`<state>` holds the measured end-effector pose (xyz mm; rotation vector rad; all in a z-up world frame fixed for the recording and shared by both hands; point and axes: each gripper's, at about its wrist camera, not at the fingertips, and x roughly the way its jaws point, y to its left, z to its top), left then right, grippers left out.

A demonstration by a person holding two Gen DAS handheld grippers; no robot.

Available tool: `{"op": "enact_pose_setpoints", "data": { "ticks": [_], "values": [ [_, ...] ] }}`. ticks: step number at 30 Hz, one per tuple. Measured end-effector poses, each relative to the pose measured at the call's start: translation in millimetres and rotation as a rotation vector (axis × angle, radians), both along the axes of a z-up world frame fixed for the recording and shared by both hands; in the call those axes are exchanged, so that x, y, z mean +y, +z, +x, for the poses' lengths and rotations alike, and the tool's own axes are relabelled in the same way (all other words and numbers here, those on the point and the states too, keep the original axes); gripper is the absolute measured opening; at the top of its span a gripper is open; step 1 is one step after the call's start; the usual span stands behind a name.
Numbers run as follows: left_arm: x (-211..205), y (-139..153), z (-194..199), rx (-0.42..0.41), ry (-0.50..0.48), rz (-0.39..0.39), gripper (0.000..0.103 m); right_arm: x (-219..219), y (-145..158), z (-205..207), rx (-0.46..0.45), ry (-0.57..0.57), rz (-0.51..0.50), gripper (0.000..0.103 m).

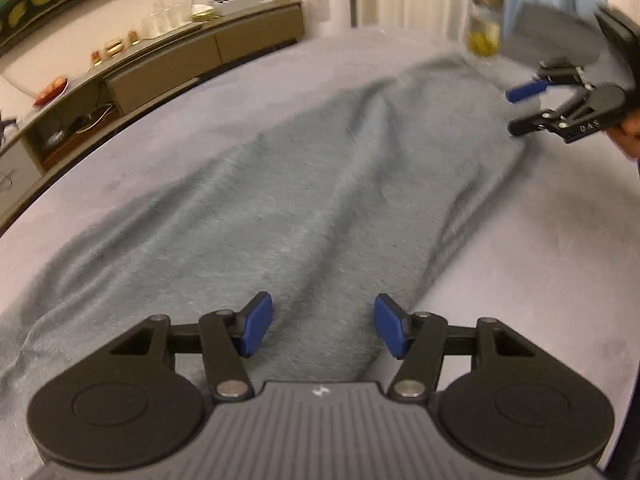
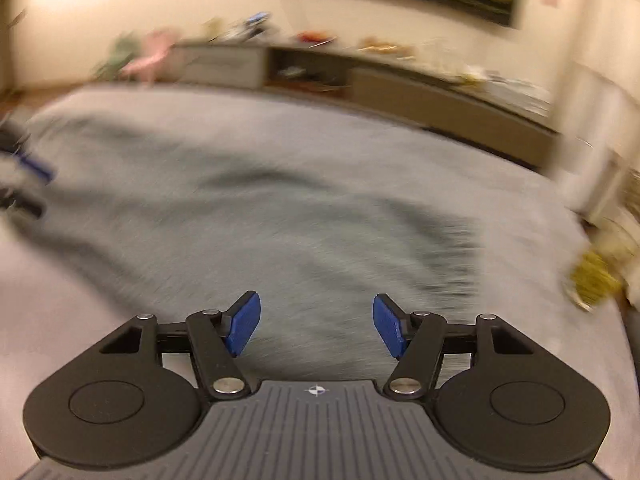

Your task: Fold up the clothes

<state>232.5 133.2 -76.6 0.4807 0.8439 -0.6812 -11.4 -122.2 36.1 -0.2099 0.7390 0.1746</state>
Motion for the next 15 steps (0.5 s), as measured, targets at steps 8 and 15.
{"op": "enact_pose_setpoints", "data": {
  "ticks": [8,15],
  "values": [
    [33,9,15,0.065,0.031,-0.050,0.056,-55,-6,-6,0.235,-0.116,0.076,0.053],
    [4,14,38,0.069,0.118,-0.252,0.056,-25,40,20,-0.022,-0.170,0.343,0.055]
  ]
}}
